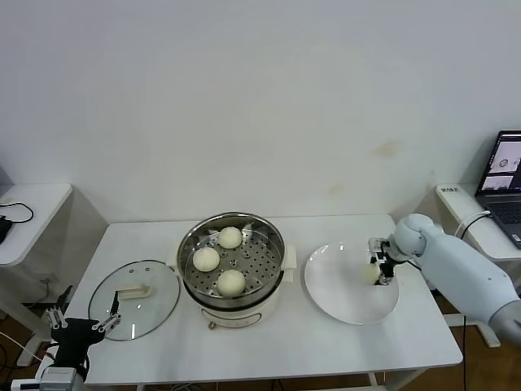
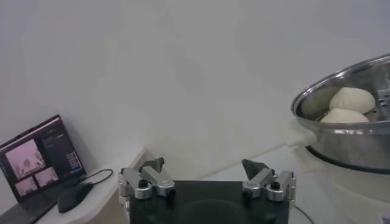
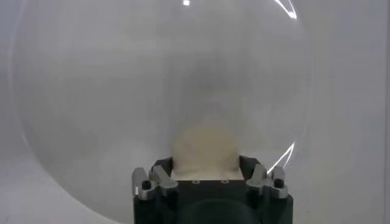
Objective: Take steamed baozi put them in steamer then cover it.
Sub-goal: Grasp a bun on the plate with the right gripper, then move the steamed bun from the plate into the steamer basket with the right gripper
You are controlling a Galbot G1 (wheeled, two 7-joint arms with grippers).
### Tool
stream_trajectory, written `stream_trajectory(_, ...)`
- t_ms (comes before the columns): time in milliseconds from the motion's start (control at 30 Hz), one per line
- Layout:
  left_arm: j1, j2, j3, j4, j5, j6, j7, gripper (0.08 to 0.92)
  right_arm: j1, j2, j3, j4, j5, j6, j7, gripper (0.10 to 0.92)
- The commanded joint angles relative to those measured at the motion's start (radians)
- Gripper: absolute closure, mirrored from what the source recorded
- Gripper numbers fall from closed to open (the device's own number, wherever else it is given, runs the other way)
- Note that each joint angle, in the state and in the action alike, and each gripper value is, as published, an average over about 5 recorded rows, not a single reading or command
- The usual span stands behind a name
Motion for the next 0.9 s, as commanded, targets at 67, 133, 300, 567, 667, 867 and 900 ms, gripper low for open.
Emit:
stream_trajectory(67,0.001,0.005,-0.002,-0.001,-0.002,0.000,0.000,0.177,0.073,-0.054,-0.076,0.095,0.066,-0.033,-0.019,0.377)
stream_trajectory(133,-0.001,0.007,-0.002,-0.002,-0.003,0.000,0.000,0.177,0.121,-0.083,-0.130,0.139,0.110,-0.050,-0.025,0.380)
stream_trajectory(300,-0.007,0.007,0.004,-0.002,-0.002,0.000,-0.001,0.177,0.282,-0.148,-0.254,0.253,0.228,-0.096,-0.033,0.378)
stream_trajectory(567,-0.015,0.021,0.007,0.003,-0.005,0.000,-0.001,0.177,0.601,-0.140,-0.474,0.407,0.393,-0.187,-0.014,0.372)
stream_trajectory(667,-0.020,0.026,0.010,0.008,-0.005,0.000,-0.001,0.177,0.715,-0.089,-0.547,0.435,0.439,-0.232,0.003,0.368)
stream_trajectory(867,-0.029,0.032,0.016,0.017,-0.006,0.000,-0.001,0.177,0.834,0.035,-0.647,0.468,0.594,-0.309,0.050,0.362)
stream_trajectory(900,-0.031,0.032,0.017,0.017,-0.006,0.000,-0.001,0.177,0.842,0.054,-0.654,0.473,0.619,-0.319,0.058,0.360)
